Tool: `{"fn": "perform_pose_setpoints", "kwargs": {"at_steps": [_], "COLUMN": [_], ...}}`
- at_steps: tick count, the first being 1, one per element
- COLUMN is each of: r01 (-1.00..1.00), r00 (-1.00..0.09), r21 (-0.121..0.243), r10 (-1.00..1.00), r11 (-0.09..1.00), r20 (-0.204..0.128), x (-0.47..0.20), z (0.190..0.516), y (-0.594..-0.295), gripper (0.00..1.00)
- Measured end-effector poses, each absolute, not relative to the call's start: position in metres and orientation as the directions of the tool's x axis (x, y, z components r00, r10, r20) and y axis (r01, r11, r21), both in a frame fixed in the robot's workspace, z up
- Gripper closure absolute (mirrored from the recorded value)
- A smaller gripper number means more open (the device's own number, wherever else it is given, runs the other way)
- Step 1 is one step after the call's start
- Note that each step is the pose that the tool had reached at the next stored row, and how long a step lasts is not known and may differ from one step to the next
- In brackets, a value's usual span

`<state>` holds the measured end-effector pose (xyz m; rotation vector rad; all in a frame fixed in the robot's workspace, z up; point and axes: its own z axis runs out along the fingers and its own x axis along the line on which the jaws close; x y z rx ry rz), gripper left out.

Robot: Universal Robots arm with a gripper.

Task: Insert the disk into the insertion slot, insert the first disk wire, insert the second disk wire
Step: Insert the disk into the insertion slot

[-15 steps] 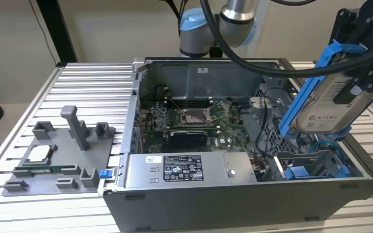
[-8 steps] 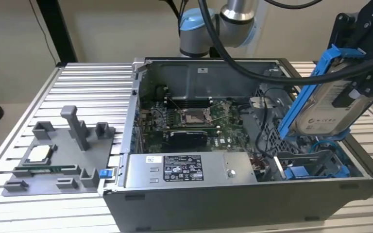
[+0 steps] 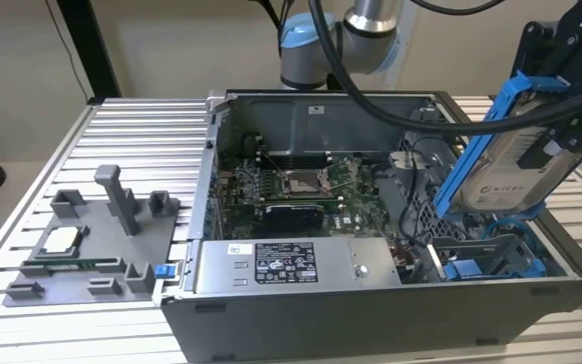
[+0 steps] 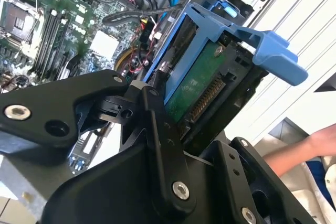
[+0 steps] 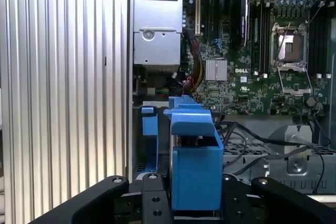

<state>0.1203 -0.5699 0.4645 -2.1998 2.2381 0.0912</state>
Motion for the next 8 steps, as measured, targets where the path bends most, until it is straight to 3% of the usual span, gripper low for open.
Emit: {"fn": "perform_pose_setpoints", "kwargs": {"at_steps": [8], "r01": [-0.999], "r00": [-0.018], "r21": [0.040], "r10": [-0.999], "r11": [0.016], "r20": [-0.042], "x": [0.1204], "z": [0.4610], "y": [-0.5699], "gripper": [1.00]}}
